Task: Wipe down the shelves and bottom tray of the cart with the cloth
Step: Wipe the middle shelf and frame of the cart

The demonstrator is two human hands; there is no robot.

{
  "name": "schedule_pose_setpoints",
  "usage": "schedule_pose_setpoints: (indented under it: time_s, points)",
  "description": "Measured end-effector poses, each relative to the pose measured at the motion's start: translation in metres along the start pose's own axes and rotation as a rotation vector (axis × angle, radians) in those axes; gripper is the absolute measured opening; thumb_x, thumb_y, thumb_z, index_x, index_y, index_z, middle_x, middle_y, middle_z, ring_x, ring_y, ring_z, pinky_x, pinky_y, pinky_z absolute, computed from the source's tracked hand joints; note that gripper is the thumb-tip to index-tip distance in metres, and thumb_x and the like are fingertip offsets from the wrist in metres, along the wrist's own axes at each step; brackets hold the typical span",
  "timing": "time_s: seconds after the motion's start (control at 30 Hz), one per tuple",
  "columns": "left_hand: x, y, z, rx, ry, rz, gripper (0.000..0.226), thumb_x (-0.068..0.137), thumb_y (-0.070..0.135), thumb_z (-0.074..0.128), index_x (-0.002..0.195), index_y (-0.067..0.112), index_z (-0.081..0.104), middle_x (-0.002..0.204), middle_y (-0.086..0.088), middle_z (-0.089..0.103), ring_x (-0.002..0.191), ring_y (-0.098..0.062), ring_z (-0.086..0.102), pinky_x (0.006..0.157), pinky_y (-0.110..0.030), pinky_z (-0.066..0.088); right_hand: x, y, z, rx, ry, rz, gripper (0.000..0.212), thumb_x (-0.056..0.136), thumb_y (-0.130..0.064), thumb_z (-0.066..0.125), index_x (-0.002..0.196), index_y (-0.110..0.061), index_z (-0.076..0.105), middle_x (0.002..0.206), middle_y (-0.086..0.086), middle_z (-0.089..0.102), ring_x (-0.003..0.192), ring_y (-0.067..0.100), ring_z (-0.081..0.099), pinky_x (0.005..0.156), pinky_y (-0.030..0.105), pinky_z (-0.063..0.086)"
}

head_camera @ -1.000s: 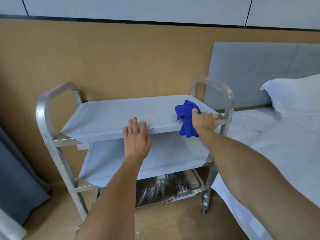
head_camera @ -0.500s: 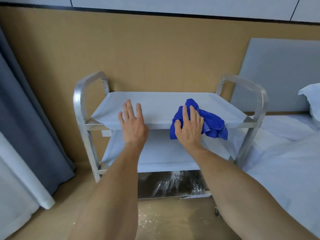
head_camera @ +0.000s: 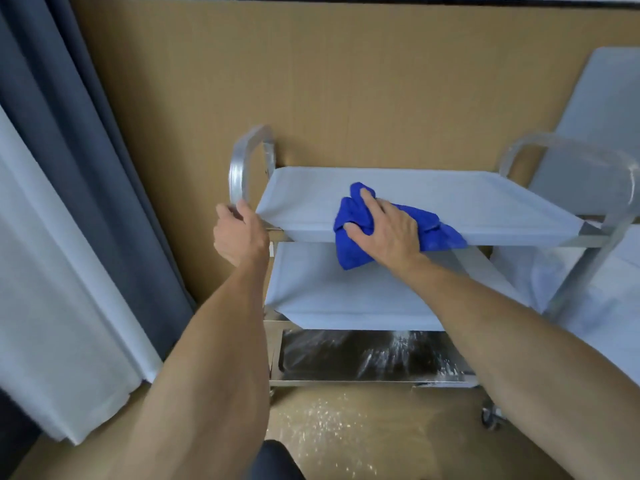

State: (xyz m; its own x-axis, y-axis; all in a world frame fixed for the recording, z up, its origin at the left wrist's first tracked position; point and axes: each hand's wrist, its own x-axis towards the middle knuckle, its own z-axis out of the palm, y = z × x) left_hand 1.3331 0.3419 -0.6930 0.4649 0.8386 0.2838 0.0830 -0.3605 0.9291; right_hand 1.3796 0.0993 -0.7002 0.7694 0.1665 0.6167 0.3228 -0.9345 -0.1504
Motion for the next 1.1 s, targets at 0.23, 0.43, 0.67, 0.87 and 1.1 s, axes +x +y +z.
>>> schedule_pose_setpoints:
  time_s: [0.23, 0.43, 0.67, 0.87, 1.1]
  points:
    - [0.02, -0.013, -0.017, -0.162, -0.049, 0.024, 0.026, 0.089, 0.029, 0.042, 0.076, 0.016, 0.06, 0.068, 0.003, 0.061, 0.067, -0.02, 0.056, 0.071, -0.037, 0.049, 0.019, -0.167, 0.038, 0.109, -0.134, -0.295, 0.083, 0.087, -0.062, 0.052, 0.156, -0.026, 0.023, 0.141, 0.01, 0.047, 0.114, 0.03, 0.057, 0.093, 0.043, 0.045]
    - [0.015, -0.008, -0.029, -0.1, -0.081, 0.016, 0.029, 0.093, 0.038, 0.041, 0.082, 0.023, 0.064, 0.07, 0.008, 0.062, 0.07, -0.015, 0.059, 0.066, -0.03, 0.044, 0.013, -0.178, 0.039, 0.112, -0.126, -0.26, 0.067, 0.09, -0.049, 0.054, 0.151, -0.028, 0.032, 0.145, 0.01, 0.043, 0.113, 0.028, 0.056, 0.094, 0.043, 0.042]
    - [-0.004, 0.002, -0.008, 0.148, 0.038, -0.094, 0.044, 0.096, 0.051, 0.035, 0.11, 0.013, 0.052, 0.107, -0.01, 0.065, 0.099, -0.033, 0.061, 0.08, -0.043, 0.047, -0.012, -0.1, 0.026, 0.137, 0.039, -0.244, 0.068, 0.075, -0.038, 0.06, 0.142, -0.028, 0.052, 0.131, 0.008, 0.059, 0.114, 0.025, 0.058, 0.094, 0.043, 0.039]
    - [-0.041, -0.006, 0.016, 0.182, 0.04, -0.048, 0.043, 0.1, 0.036, 0.042, 0.137, 0.013, 0.039, 0.129, -0.014, 0.049, 0.115, -0.035, 0.049, 0.088, -0.048, 0.043, -0.06, 0.082, 0.0, -0.039, 0.26, 0.056, 0.063, 0.089, -0.033, 0.051, 0.15, -0.02, 0.04, 0.14, 0.015, 0.051, 0.133, 0.033, 0.046, 0.112, 0.052, 0.031]
    - [-0.078, -0.004, 0.019, 0.331, 0.002, 0.073, 0.056, 0.099, 0.019, 0.046, 0.149, 0.006, 0.024, 0.152, -0.021, 0.029, 0.139, -0.037, 0.032, 0.106, -0.05, 0.036, -0.05, 0.112, -0.02, 0.099, 0.266, 0.511, 0.069, 0.091, -0.055, 0.031, 0.149, -0.02, 0.039, 0.152, 0.023, 0.035, 0.141, 0.041, 0.032, 0.113, 0.054, 0.031]
